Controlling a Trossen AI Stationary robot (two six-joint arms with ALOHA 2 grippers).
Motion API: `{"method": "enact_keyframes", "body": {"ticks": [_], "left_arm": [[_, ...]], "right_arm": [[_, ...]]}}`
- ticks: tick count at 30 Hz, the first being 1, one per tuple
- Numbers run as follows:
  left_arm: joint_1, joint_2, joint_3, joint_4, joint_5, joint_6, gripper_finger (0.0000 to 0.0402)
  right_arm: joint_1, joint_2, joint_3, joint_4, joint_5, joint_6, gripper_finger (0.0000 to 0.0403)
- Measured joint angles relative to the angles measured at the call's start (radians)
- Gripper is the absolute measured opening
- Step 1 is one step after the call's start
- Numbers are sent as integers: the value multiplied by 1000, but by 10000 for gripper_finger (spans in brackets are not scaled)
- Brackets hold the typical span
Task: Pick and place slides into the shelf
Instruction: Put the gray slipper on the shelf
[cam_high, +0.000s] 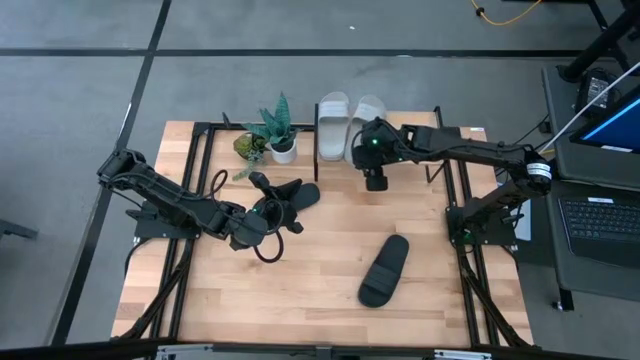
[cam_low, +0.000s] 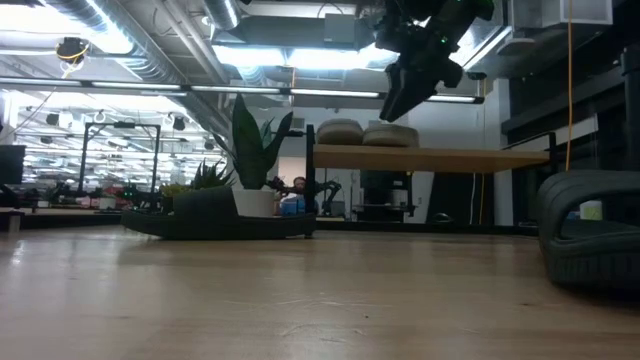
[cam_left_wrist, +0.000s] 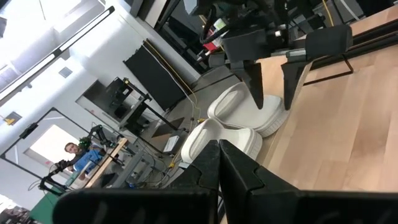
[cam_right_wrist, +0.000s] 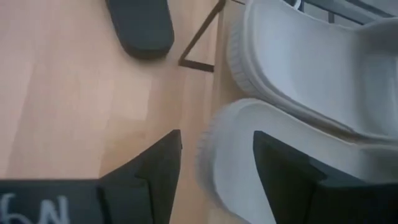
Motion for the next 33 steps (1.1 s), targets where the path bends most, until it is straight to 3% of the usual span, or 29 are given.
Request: {"method": "enact_keyframes", "body": {"ticks": [5,11,19,26,33], "left_arm": [[0,0,0,0,0,3,2],[0,0,0,0,0,7,2],[0,0,0,0,0,8,2],[0,0,0,0,0,8,2],[0,0,0,-1,0,8,2]], "right_arm": [[23,0,0,-2,108,77,199],[45,0,0,1,121,201,199],[60,22,0,2,123,210,199],[61,79,0,3,196,204,198],[60,82,0,4,200,202,171]]}}
